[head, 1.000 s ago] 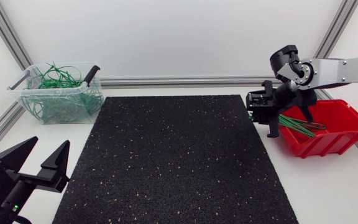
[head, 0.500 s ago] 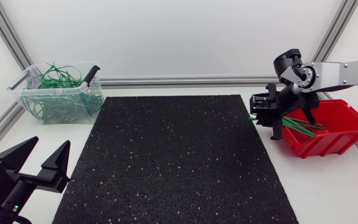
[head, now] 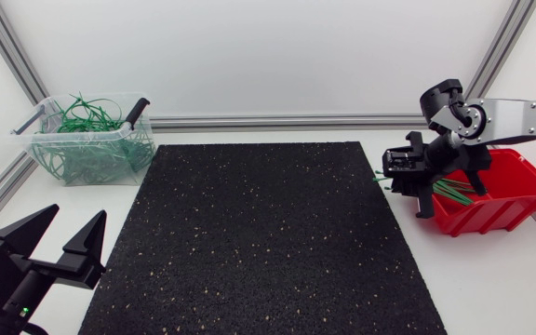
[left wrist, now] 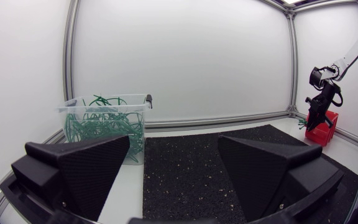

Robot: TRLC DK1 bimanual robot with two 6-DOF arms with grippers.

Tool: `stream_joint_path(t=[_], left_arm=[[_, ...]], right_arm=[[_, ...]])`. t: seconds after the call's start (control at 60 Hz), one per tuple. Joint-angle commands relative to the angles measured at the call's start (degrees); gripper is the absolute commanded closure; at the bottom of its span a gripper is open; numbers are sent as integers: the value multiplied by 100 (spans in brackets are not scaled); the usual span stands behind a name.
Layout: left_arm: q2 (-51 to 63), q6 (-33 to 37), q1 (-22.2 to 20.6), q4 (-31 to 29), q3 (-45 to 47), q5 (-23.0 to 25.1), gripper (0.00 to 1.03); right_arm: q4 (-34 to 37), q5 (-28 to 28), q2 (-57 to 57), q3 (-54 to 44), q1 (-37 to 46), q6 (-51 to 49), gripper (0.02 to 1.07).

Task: Take a green cable tie from the red box, thread the tail through the head to close it, then place it in the transparent bin on the left.

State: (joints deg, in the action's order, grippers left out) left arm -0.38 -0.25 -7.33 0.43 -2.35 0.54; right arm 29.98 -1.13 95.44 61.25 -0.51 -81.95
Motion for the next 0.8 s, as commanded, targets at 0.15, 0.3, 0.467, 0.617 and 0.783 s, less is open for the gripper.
stream_joint_path(t=[0.15, 0.3, 0.467, 0.617, 0.783], left_arm=[[-14, -107, -58, -157, 217, -27, 4], [-14, -107, -58, -157, 217, -27, 4], [-14, -107, -58, -157, 217, -27, 4], [-14, -107, -75, -157, 217, -27, 4], [-14, -107, -67, -157, 217, -27, 4]], right_arm=[[96, 77, -210, -158, 139, -313, 101], [228, 69, -438, -184, 69, -313, 101], [360, 69, -658, -131, 34, -304, 101], [465, 16, -922, -105, -10, -286, 101], [676, -239, -1168, 88, -28, -172, 101]])
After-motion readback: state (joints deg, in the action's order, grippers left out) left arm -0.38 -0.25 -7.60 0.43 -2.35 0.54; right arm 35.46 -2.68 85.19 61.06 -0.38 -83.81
